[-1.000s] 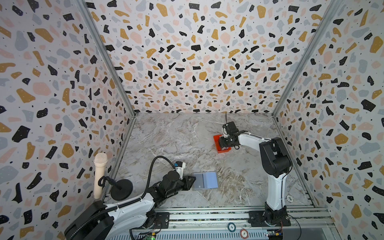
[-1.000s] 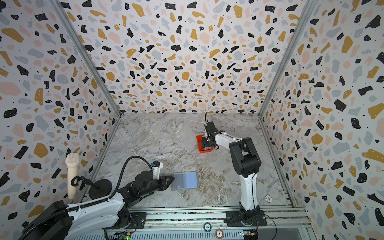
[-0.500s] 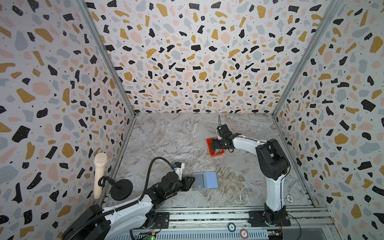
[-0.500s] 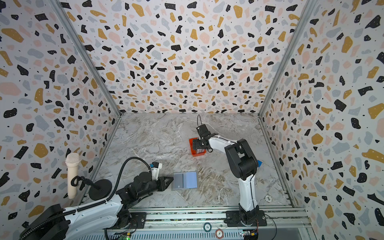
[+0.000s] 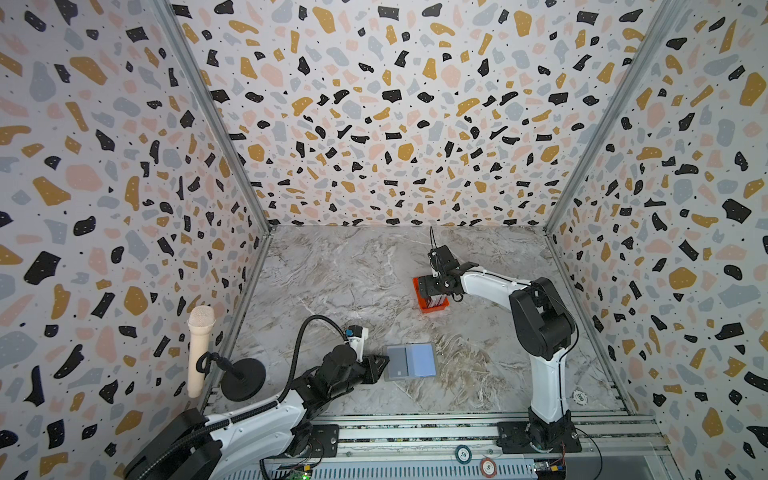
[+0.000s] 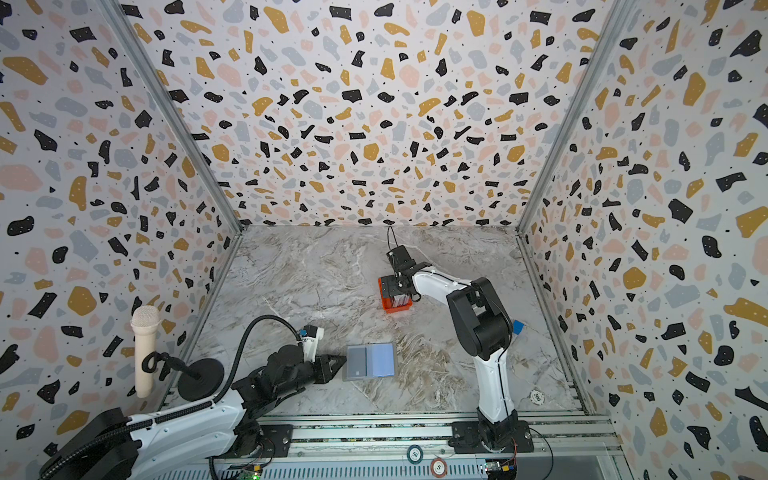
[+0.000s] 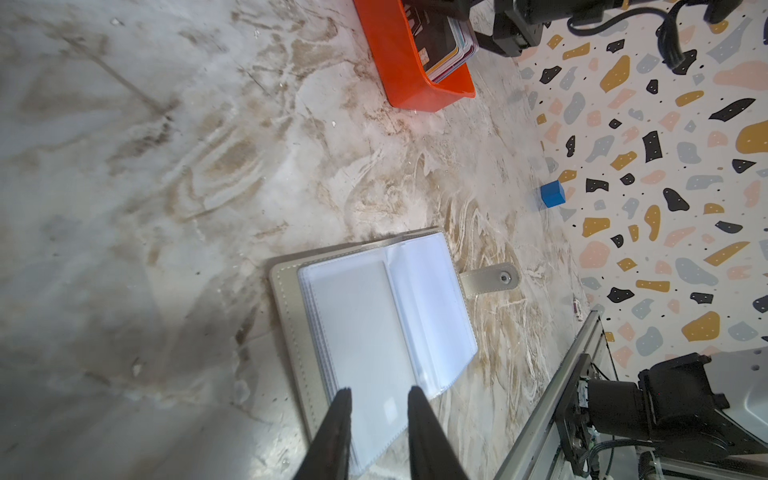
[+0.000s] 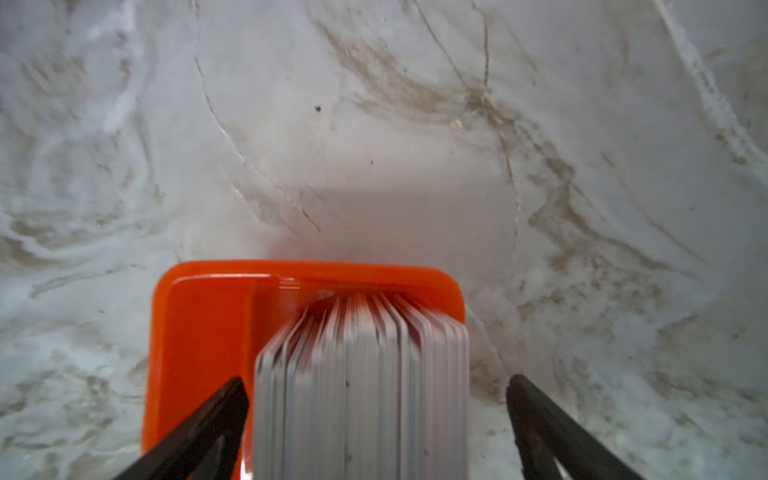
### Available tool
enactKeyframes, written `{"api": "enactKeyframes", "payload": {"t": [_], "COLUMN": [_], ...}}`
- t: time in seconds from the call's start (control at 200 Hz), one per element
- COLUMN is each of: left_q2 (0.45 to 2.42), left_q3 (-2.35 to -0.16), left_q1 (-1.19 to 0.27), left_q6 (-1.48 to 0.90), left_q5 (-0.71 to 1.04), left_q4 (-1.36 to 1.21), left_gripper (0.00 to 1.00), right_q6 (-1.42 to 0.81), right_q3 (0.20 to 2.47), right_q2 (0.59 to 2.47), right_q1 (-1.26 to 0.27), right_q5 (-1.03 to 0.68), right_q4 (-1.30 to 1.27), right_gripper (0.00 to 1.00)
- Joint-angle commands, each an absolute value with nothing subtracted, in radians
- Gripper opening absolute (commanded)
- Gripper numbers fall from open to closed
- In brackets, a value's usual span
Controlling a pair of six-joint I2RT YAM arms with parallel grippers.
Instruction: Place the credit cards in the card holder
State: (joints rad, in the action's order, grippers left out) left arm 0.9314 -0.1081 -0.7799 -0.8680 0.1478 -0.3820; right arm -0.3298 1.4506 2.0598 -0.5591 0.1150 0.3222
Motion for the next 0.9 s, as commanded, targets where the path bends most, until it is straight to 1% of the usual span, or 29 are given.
{"api": "enactKeyframes", "payload": {"t": [0.0, 0.215, 0.506, 0.896], "left_q2": [0.931, 0.926, 0.898, 0.894], "left_q3": [-0.101, -0.094, -0.089, -0.078], "left_q1": [-0.774, -0.773, -0.772, -0.770], "left_q6": [-0.862, -0.865, -0.863, -0.867], "left_q5": [0.140, 0.140, 0.136, 0.135], "left_q4": [-0.408, -0.411, -0.391, -0.403], "left_gripper": [0.27, 0.27, 0.27, 0.27], "right_q6": [-0.293, -0.281, -0.269, -0.249], "right_q3": [1.494, 1.515, 1.527, 1.533], "right_q2": [2.075, 2.105, 2.009, 1.955], "right_q1": [-0.566, -0.549, -0.517, -0.484], "right_q5": [0.189, 0.227, 0.279, 0.316], "right_q4": [0.395, 0.439, 0.464, 0.520], "right_gripper": [0.98, 0.96, 0.96, 0.95]}}
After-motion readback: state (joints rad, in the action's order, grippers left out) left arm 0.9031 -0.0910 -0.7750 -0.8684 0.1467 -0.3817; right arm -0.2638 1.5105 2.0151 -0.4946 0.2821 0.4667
